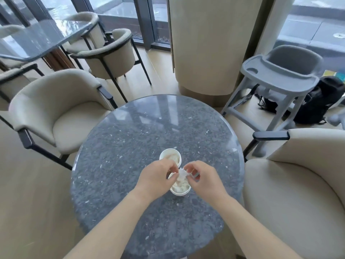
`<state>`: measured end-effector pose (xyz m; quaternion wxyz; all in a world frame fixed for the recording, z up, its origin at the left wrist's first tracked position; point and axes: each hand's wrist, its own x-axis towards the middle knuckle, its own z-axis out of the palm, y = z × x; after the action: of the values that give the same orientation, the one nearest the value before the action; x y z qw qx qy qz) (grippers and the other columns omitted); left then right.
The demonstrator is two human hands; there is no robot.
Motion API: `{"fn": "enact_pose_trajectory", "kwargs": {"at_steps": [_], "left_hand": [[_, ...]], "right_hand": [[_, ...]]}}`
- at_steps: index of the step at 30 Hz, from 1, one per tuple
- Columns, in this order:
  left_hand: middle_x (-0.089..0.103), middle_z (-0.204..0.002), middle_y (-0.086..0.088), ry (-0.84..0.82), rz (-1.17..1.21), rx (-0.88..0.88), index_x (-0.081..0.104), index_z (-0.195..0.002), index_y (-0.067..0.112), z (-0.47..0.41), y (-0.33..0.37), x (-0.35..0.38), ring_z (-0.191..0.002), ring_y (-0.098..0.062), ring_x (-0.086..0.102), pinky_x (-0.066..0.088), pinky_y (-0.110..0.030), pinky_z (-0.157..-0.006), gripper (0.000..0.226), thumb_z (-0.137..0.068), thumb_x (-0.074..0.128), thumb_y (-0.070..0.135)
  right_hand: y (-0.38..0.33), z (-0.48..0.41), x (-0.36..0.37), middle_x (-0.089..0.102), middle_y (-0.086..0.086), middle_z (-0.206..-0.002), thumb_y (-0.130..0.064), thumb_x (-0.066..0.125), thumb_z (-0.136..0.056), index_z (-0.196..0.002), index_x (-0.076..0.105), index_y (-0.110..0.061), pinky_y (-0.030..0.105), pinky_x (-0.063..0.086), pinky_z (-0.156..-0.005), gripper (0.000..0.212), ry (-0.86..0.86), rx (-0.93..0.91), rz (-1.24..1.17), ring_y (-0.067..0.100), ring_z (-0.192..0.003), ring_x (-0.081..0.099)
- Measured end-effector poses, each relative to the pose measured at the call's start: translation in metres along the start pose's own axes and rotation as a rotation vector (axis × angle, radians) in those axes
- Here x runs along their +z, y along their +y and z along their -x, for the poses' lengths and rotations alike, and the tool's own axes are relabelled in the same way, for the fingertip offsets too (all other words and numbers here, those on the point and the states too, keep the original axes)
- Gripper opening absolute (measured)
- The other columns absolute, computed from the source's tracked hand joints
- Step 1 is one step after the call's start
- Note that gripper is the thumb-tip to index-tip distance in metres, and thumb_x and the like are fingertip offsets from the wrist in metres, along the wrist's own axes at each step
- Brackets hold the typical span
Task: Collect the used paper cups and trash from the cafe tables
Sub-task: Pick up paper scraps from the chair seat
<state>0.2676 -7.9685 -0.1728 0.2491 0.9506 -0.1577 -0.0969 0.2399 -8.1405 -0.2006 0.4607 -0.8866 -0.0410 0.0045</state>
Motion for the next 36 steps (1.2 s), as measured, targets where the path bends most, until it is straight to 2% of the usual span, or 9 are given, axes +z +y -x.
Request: {"fn": "enact_pose_trajectory", "kwargs": {"at_steps": [4,8,13,16,20,25,30,36], "left_hand": [[0.050,-0.079,0.023,-0.014,-0.022,-0.002,0.056,-0.086,0.035,0.001,-0.018,0.004,-0.078,0.002,0.046,0.037,-0.018,-0.067,0.006,-0.082,0.059,0.032],[0.049,-0.082,0.023,-0.025,-0.005,-0.008,0.056,-0.089,0.034,-0.003,-0.026,0.008,-0.084,-0.001,0.047,0.037,-0.019,-0.069,0.008,-0.083,0.059,0.031],[0.058,-0.101,0.017,-0.064,0.010,0.012,0.059,-0.097,0.030,-0.008,-0.031,0.010,-0.100,-0.006,0.051,0.046,-0.029,-0.084,0.013,-0.084,0.059,0.029],[0.058,-0.104,0.015,-0.063,0.015,0.027,0.059,-0.098,0.028,-0.010,-0.034,0.009,-0.102,-0.008,0.052,0.047,-0.032,-0.085,0.013,-0.085,0.059,0.028],[0.056,-0.108,0.012,-0.059,-0.003,0.040,0.059,-0.100,0.028,-0.015,-0.040,0.005,-0.105,-0.010,0.049,0.046,-0.033,-0.086,0.016,-0.085,0.059,0.026],[0.052,-0.112,0.010,-0.117,-0.083,0.105,0.056,-0.108,0.026,-0.020,-0.041,0.007,-0.108,-0.015,0.046,0.045,-0.035,-0.086,0.022,-0.086,0.056,0.026],[0.049,-0.125,0.008,-0.143,-0.205,0.105,0.040,-0.129,0.026,-0.024,-0.044,0.015,-0.116,-0.018,0.043,0.040,-0.035,-0.092,0.040,-0.090,0.049,0.025],[0.054,-0.120,0.007,-0.170,-0.221,0.088,0.041,-0.126,0.027,-0.027,-0.048,0.024,-0.113,-0.018,0.046,0.040,-0.035,-0.089,0.037,-0.090,0.049,0.026]], "right_hand": [[-0.003,0.001,0.011,0.055,-0.010,-0.086,-0.004,0.064,-0.076,-0.096,0.063,-0.017,0.009,0.040,-0.066,0.023,-0.032,0.011,0.047,0.001,-0.073,0.049],[-0.002,0.002,0.008,0.056,-0.008,-0.088,-0.007,0.066,-0.076,-0.094,0.062,-0.018,0.019,0.045,-0.071,0.022,-0.018,0.022,0.082,0.005,-0.076,0.050],[-0.003,0.003,0.010,0.056,-0.007,-0.088,-0.005,0.064,-0.078,-0.093,0.062,-0.017,0.016,0.045,-0.070,0.020,-0.009,0.025,0.090,0.003,-0.075,0.050],[-0.006,0.001,0.017,0.054,-0.010,-0.088,-0.004,0.063,-0.078,-0.094,0.063,-0.017,0.013,0.044,-0.070,0.020,-0.013,0.025,0.078,0.000,-0.075,0.049],[-0.010,-0.002,0.025,0.056,-0.007,-0.096,-0.007,0.063,-0.078,-0.095,0.061,-0.018,0.026,0.047,-0.078,0.020,-0.033,0.020,0.091,0.007,-0.085,0.053],[-0.008,0.007,0.026,0.058,-0.003,-0.107,-0.009,0.056,-0.084,-0.106,0.060,-0.015,0.023,0.040,-0.081,0.023,-0.122,-0.046,0.261,0.017,-0.098,0.053],[-0.004,0.020,0.024,0.059,0.002,-0.114,-0.011,0.050,-0.089,-0.111,0.061,-0.011,0.029,0.040,-0.086,0.024,-0.179,-0.090,0.371,0.022,-0.107,0.050],[-0.005,0.026,0.020,0.055,-0.001,-0.117,-0.007,0.044,-0.085,-0.113,0.057,-0.014,0.037,0.046,-0.085,0.031,-0.262,-0.064,0.429,0.019,-0.113,0.042]]}}
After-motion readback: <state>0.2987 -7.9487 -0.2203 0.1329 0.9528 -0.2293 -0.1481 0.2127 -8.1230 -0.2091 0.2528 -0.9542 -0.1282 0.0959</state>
